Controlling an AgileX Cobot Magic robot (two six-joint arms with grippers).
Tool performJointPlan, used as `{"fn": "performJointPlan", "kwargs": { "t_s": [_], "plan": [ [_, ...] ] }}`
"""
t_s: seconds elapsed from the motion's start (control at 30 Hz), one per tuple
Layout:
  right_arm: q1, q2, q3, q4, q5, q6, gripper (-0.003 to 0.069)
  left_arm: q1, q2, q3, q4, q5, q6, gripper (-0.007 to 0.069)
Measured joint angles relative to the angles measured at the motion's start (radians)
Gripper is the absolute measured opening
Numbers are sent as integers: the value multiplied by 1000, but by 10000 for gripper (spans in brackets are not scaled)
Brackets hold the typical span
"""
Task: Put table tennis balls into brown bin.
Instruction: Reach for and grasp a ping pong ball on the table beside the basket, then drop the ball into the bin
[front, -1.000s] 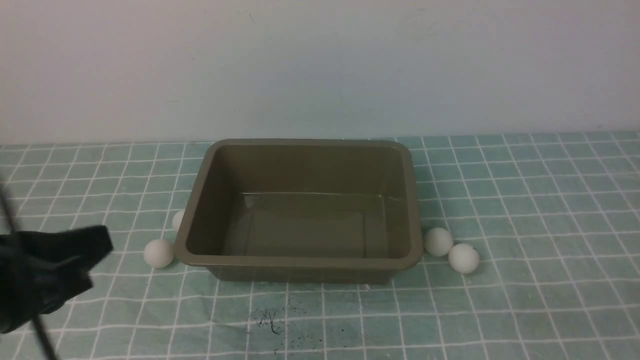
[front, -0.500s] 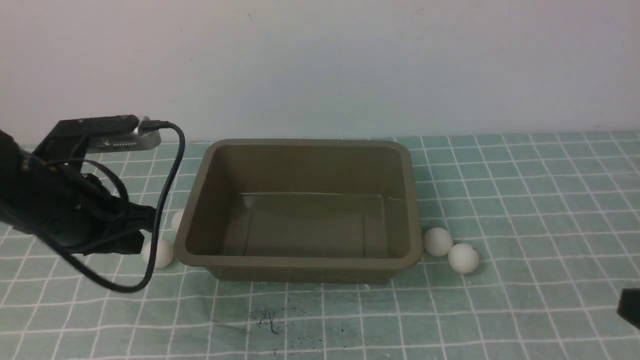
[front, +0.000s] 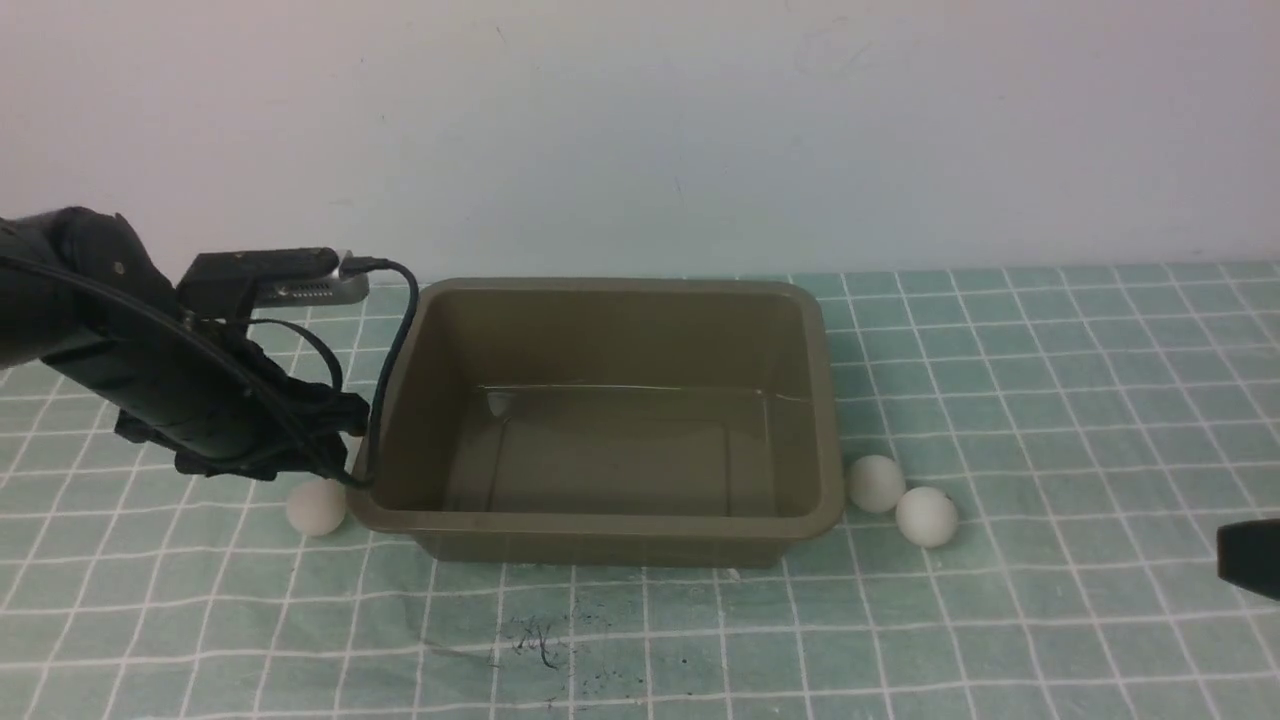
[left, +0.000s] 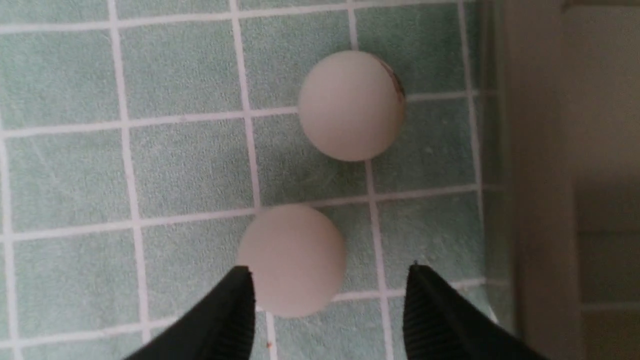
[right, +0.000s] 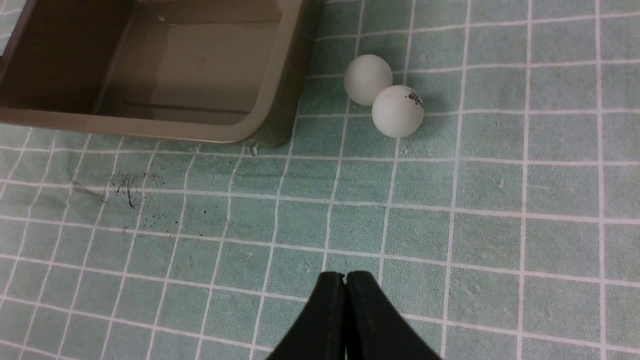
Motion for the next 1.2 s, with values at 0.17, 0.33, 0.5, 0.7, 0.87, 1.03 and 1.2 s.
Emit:
{"fn": "performJointPlan", "kwargs": {
  "t_s": [0.17,0.33,0.5,0.7,0.87,1.03,1.2],
  "plan": [
    [0,0,0,-2,-14,-2,-15,0,96,-1,0,-20,-1,448],
    [0,5,-2,-3,-41,-6,-15,1,128,-7,-10,-42,-9,402],
    [0,83,-56,-27,-42,-9,-8,1,107,-45,16,38,-9,353],
    [20,277,-142,-43,-48,-86,34,1,-66,-131,5,174,-9,353],
    [103,471,-197,-87,-105,-128,128,-36,-185,-159,-128,188,31,353],
    [188,656,-263,-185,-187,-109,275,-123,-173,-159,-182,157,100,353],
    [253,870,-355,-311,-242,-68,474,-223,-64,-159,-193,100,87,388]
  ]
}}
